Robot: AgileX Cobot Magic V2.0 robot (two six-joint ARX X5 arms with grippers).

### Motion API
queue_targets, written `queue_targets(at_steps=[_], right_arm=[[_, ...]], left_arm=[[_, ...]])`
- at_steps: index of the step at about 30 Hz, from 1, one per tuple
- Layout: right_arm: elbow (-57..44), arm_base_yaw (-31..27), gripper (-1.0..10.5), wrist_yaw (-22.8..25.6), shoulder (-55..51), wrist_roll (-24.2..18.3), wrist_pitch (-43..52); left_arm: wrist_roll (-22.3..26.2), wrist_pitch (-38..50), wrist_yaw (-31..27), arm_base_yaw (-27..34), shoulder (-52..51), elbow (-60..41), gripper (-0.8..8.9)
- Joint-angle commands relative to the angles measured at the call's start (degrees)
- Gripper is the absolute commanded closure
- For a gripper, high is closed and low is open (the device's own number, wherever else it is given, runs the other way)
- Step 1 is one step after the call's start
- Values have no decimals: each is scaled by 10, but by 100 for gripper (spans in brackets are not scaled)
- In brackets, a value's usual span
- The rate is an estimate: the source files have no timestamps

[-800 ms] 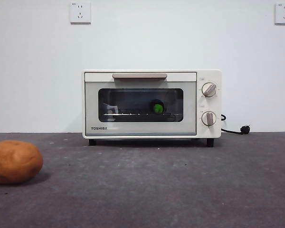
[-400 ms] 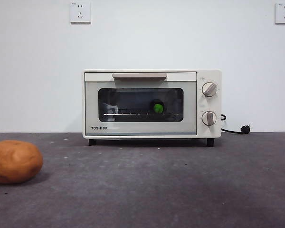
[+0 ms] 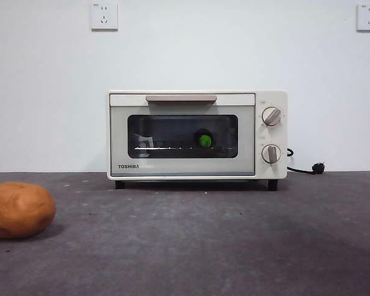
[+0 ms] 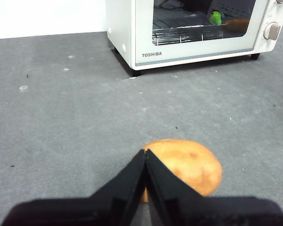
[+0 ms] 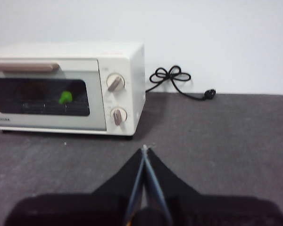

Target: Take the eggplant from the table,put the eggplant in the oven

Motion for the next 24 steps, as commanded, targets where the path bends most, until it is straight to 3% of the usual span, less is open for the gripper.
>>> queue_targets(at_steps=[1, 12, 24], right_arm=[[-22, -1, 946, 0, -3, 1, 5], [-112, -1, 946, 0, -3, 4, 21], [-118, -1, 946, 2, -3, 3, 31]], left_arm=[[-4, 6, 3, 2, 1, -7, 818], [-4, 6, 3, 2, 1, -7, 818], [-4, 6, 3, 2, 1, -7, 818]])
